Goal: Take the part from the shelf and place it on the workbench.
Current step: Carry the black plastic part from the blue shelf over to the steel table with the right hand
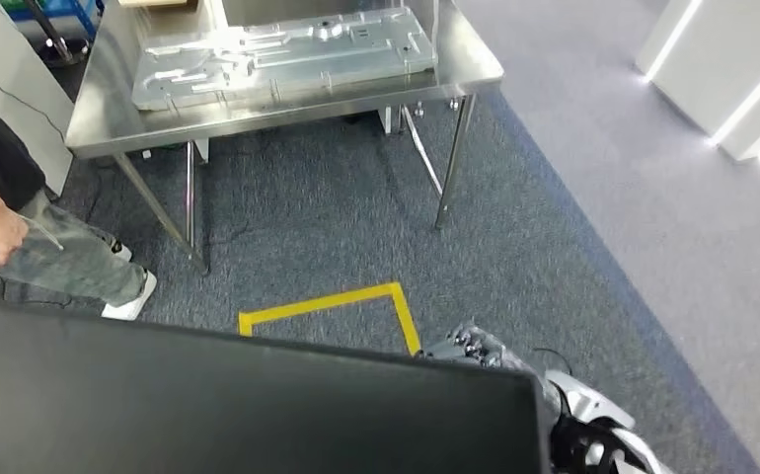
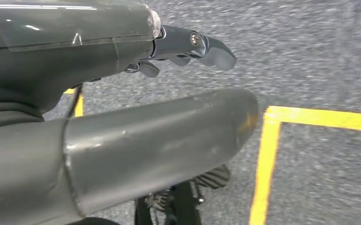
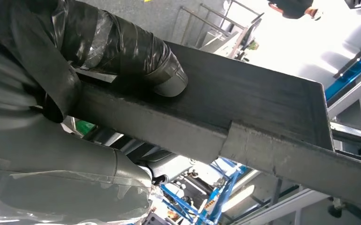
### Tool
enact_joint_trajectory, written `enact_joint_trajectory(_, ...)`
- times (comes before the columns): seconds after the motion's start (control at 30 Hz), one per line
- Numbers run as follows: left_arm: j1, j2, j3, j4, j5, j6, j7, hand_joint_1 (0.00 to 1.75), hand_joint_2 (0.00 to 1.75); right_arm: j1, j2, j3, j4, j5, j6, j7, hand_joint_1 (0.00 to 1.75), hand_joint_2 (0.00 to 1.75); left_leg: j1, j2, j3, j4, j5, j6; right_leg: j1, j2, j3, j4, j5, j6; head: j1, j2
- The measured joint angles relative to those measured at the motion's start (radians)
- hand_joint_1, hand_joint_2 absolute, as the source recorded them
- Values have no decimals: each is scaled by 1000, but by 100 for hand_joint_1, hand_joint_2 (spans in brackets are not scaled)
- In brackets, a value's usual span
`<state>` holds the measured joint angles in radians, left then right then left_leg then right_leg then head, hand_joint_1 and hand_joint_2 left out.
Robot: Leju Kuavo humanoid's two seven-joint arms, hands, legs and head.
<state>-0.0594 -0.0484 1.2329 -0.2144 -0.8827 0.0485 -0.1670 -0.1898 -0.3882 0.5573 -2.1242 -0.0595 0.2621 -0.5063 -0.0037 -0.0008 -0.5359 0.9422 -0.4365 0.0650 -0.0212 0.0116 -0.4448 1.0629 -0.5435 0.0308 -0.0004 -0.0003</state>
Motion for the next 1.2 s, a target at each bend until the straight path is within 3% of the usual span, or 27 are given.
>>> enact_joint_trajectory(0.03, 0, 0, 0, 0, 0, 0, 0, 0, 0, -1, 0, 0, 0, -1, -1, 0, 175, 175, 2, 1, 14, -5, -9, 1, -1, -2, -42, 62, -14, 4, 1, 0)
enact_joint_trajectory(0.1, 0, 0, 0, 0, 0, 0, 0, 0, 0, -2, 1, 1, 1, -3, -2, -1, 175, 175, 7, 0, 42, -8, -31, 0, -4, -2, -140, 162, -70, 12, 0, 0)
enact_joint_trajectory(0.13, 1, 0, 0, 0, -1, 0, 0, 0, 0, -2, 1, 1, 2, -4, -3, -1, 175, 175, 10, -1, 59, -9, -44, -3, -6, -3, -178, 180, -94, 16, 1, 0)
enact_joint_trajectory(0.17, 2, 0, 0, 0, -3, 0, 0, 0, 0, -2, 1, 1, 4, -5, -3, 0, 175, 175, 14, -2, 76, -11, -57, -8, -8, -4, -201, 169, -101, 20, 0, 0)
enact_joint_trajectory(0.2, 3, 0, 0, 0, -4, -1, 0, 0, 0, -2, 1, 1, 5, -7, -4, 0, 175, 175, 18, -3, 95, -12, -70, -13, -11, -6, -211, 133, -81, 25, 1, 0)
enact_joint_trajectory(0.27, 2, 0, 0, 0, -6, -1, 0, 0, 0, -3, 1, 1, 8, -10, -4, -1, 175, 175, 25, -4, 130, -16, -98, -27, -16, -18, -208, 17, 30, 33, 1, 0)
enact_joint_trajectory(0.3, 2, 0, 0, 0, -6, -1, -1, 0, 0, -4, 1, 1, 10, -12, -5, -1, 175, 175, 26, -4, 147, -20, -112, -34, -17, -29, -203, -29, 78, 31, 1, 0)
enact_joint_trajectory(0.33, 1, 0, 0, 0, -6, -1, -1, 0, 0, -5, 1, 1, 11, -14, -5, 0, 175, 175, 25, -4, 162, -27, -123, -43, -16, -35, -197, -60, 116, 25, 1, 0)
enact_joint_trajectory(0.37, 1, 1, 0, 0, -7, -1, -1, 0, 0, -8, 1, 1, 12, -17, -5, 0, 175, 175, 23, -3, 177, -27, -127, -52, -16, -37, -193, -73, 135, 14, 1, 0)
enact_joint_trajectory(0.43, 0, 1, 0, 0, -6, -1, -1, 0, 0, -15, 1, 0, 13, -22, -4, 0, 175, 175, 24, 1, 189, -8, -125, -67, -15, -29, -177, -71, 151, -10, 0, 0)
enact_joint_trajectory(0.5, -3, 2, 0, 0, -6, -1, -2, 0, 0, -21, 0, -1, 13, -25, -3, 1, 175, 175, 27, 2, 157, 69, -135, -71, -13, -25, -164, -73, 153, -27, 0, 0)
enact_joint_trajectory(0.6, -4, 2, 0, 0, -5, -1, -5, 0, 0, -23, 0, -1, 13, -26, 2, 2, 175, 175, 27, 2, 35, 241, -230, -69, -4, -18, -161, -72, 141, -41, -1, 0)
enact_joint_trajectory(0.63, -2, 2, 0, 0, -4, -2, -7, 0, 0, -23, 0, -1, 14, -26, 4, 2, 175, 175, 26, 2, 2, 269, -258, -67, 1, -15, -159, -72, 135, -43, -1, 0)
enact_joint_trajectory(0.67, 0, 2, 0, 0, -3, -1, -9, 0, 0, -23, 0, -1, 14, -26, 6, 2, 175, 175, 24, 2, -18, 269, -263, -63, 6, -13, -154, -71, 129, -45, -1, 0)
enact_joint_trajectory(0.7, 1, 2, 1, 0, -3, -1, -11, 0, 0, -23, 0, -1, 14, -26, 7, 3, 175, 175, 21, 2, -24, 240, -240, -56, 10, -11, -147, -70, 122, -47, -1, 0)
enact_joint_trajectory(0.77, 3, 3, 1, 0, -3, -1, -13, 0, 0, -24, 0, -1, 14, -26, 7, 3, 175, 175, 10, -1, -12, 130, -131, -34, 18, -10, -130, -70, 110, -48, -1, 0)
enact_joint_trajectory(0.83, 4, 6, 1, 0, -4, -1, -13, 0, 0, -24, 0, -1, 15, -26, 7, 4, 175, 175, -1, -4, -5, 53, -52, -18, 20, -8, -122, -71, 102, -44, 0, 0)
enact_joint_trajectory(0.9, 4, 7, 1, 0, -4, 0, -13, 0, 0, -24, 0, -2, 16, -27, 7, 4, 175, 175, -8, -6, -7, 38, -38, -13, 18, -4, -121, -74, 99, -34, -1, 0)
enact_joint_trajectory(1.0, 1, 8, 1, 0, -3, -1, -13, 0, 0, -25, 0, -3, 16, -27, 6, 3, 175, 175, 1, -5, 11, 17, -24, -4, 18, -5, -130, -43, 72, -19, -1, 0)
enact_joint_trajectory(1.03, 0, 7, 1, 0, -3, -1, -13, 0, 0, -26, 0, -3, 16, -27, 6, 3, 175, 175, 4, -5, 17, 11, -22, -2, 18, -6, -152, 3, 47, -15, 0, 0)
enact_joint_trajectory(1.1, 0, 7, 1, 0, -3, -1, -13, 0, 0, -25, 0, -4, 16, -27, 6, 3, 175, 175, 2, -4, 21, 12, -27, 2, 13, -6, -225, 139, -12, -8, 0, 0)
enact_joint_trajectory(1.13, 0, 7, 1, 0, -3, -1, -13, 0, 0, -24, 0, -4, 17, -27, 6, 3, 175, 175, 2, -4, 23, 13, -31, 3, 11, -6, -259, 193, -25, -5, 0, 0)
enact_joint_trajectory(1.17, 0, 7, 1, 0, -3, -1, -13, 0, 0, -23, 0, -4, 17, -27, 6, 3, 175, 175, 1, -4, 27, 16, -37, 2, 10, -6, -277, 215, -17, -3, 0, 0)
enact_joint_trajectory(1.2, 1, 7, 1, 0, -3, -1, -13, 0, 0, -23, 0, -4, 18, -27, 6, 3, 175, 175, 1, -5, 32, 18, -43, 1, 8, -7, -274, 194, 11, -2, 0, 0)
